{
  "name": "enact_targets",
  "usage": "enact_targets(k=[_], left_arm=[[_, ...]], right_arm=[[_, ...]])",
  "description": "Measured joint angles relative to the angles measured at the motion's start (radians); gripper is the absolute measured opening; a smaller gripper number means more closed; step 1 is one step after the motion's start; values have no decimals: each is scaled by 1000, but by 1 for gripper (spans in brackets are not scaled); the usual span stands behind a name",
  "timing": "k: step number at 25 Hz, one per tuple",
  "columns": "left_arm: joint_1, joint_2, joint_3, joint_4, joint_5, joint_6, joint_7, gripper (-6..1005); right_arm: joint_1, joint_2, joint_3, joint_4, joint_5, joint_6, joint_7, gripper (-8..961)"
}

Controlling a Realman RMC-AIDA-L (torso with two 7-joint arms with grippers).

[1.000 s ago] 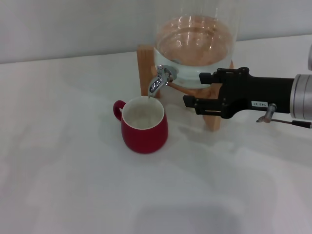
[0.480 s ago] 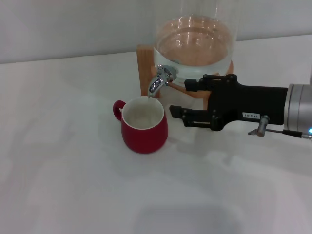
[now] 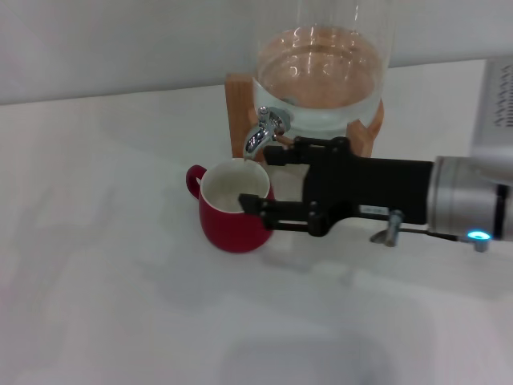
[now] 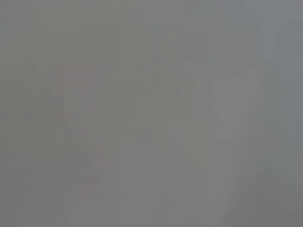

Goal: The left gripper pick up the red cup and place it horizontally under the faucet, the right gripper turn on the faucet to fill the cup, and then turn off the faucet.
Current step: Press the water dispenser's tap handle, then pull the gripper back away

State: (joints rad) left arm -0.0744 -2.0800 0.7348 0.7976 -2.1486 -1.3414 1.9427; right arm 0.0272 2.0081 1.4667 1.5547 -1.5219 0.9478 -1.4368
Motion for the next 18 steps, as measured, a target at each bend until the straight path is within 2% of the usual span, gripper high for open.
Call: enact_targets(k=[7,18], left_arm=[[-4,1,0,4,3,7,-3,880],[-1,1,0,3,5,3,-5,880]], right_arm=[[51,0,-71,-46,-4,-116,5,719],[50,1,-70,-48,6,-146,8,719]])
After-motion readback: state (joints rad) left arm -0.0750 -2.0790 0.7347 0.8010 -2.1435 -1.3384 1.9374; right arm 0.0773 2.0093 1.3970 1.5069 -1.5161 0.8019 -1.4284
